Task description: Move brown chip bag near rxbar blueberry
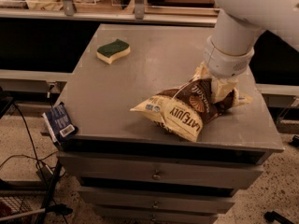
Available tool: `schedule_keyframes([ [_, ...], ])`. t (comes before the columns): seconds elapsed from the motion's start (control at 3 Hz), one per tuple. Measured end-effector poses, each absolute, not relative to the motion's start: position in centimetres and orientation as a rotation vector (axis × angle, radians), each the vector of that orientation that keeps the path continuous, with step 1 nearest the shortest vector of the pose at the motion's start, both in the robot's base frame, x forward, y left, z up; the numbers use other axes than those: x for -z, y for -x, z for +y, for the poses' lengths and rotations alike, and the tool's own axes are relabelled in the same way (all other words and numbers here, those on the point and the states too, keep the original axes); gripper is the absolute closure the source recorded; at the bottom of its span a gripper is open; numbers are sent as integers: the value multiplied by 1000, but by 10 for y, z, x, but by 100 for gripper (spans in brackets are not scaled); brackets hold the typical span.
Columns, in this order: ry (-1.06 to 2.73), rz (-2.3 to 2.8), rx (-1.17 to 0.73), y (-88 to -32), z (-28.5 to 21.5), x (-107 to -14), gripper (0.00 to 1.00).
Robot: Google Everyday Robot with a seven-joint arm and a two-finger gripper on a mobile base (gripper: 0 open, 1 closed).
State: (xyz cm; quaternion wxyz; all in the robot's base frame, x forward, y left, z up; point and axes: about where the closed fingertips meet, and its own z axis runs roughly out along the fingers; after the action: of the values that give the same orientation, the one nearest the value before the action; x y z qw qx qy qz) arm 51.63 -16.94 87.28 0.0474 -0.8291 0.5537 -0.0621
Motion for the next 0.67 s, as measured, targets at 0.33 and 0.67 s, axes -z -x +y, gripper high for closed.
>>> schedule_keyframes([
  [0.33, 2529, 1689, 190, -516, -169, -873, 100],
  [0.67, 2529, 1688, 191, -517, -169, -873, 100],
])
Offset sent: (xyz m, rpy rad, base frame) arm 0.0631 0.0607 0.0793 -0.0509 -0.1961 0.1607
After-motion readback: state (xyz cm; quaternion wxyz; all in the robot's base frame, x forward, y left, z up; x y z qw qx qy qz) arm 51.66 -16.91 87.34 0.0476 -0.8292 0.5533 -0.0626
